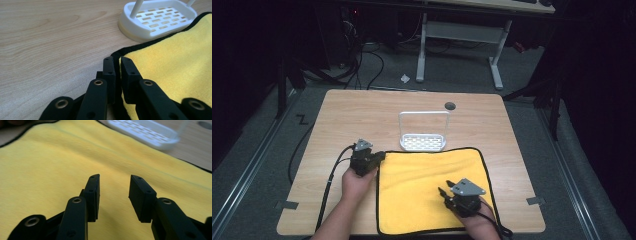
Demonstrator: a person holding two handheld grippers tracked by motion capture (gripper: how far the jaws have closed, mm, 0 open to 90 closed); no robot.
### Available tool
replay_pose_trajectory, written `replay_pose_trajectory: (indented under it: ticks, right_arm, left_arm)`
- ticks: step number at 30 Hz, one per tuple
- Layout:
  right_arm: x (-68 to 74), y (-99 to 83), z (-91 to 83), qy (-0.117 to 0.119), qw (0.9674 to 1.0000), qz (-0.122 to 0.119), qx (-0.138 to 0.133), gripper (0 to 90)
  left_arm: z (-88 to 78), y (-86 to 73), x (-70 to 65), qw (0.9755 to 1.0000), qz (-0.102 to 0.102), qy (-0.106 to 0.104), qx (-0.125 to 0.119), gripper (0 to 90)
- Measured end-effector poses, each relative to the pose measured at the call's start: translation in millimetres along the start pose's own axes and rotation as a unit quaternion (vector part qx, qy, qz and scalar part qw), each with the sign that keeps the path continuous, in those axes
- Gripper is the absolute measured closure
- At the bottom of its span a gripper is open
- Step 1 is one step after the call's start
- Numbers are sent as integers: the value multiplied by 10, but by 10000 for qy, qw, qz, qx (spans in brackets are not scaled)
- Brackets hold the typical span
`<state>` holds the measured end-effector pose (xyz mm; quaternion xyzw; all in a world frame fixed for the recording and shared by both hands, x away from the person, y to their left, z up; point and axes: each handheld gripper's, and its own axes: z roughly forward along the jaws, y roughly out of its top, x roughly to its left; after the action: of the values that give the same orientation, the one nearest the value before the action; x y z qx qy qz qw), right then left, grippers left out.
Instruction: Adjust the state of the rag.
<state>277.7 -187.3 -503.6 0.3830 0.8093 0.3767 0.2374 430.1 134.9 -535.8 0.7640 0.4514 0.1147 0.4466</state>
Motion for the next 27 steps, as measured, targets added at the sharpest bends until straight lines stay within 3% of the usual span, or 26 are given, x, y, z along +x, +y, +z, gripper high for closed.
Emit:
replay_pose_trajectory:
  ticks: [2, 5, 11, 17, 24, 27]
  right_arm:
    - [176, 75, 112, 188, 9997, -145, 62, 583]
    - [385, 172, 259, 494, 9985, -174, 128, 571]
    - [762, 294, 532, 819, 9956, -407, 199, 546]
    - [1001, 379, 674, 1082, 9919, -586, 308, 530]
    - [1280, 483, 744, 1595, 9847, -644, 282, 479]
    - [1359, 482, 778, 1626, 9832, -725, 395, 467]
  left_arm:
    - [-3, -1, 2, 10000, 7, -17, -1, 824]
    - [-4, -3, 5, 10000, -23, -35, -13, 822]
    - [-9, -8, 28, 9998, -123, -172, -2, 820]
    - [-9, -8, 28, 9998, -118, -160, 5, 818]
    - [-7, -7, 29, 9998, -133, -148, 13, 817]
    - [-7, -7, 30, 9998, -135, -153, 13, 817]
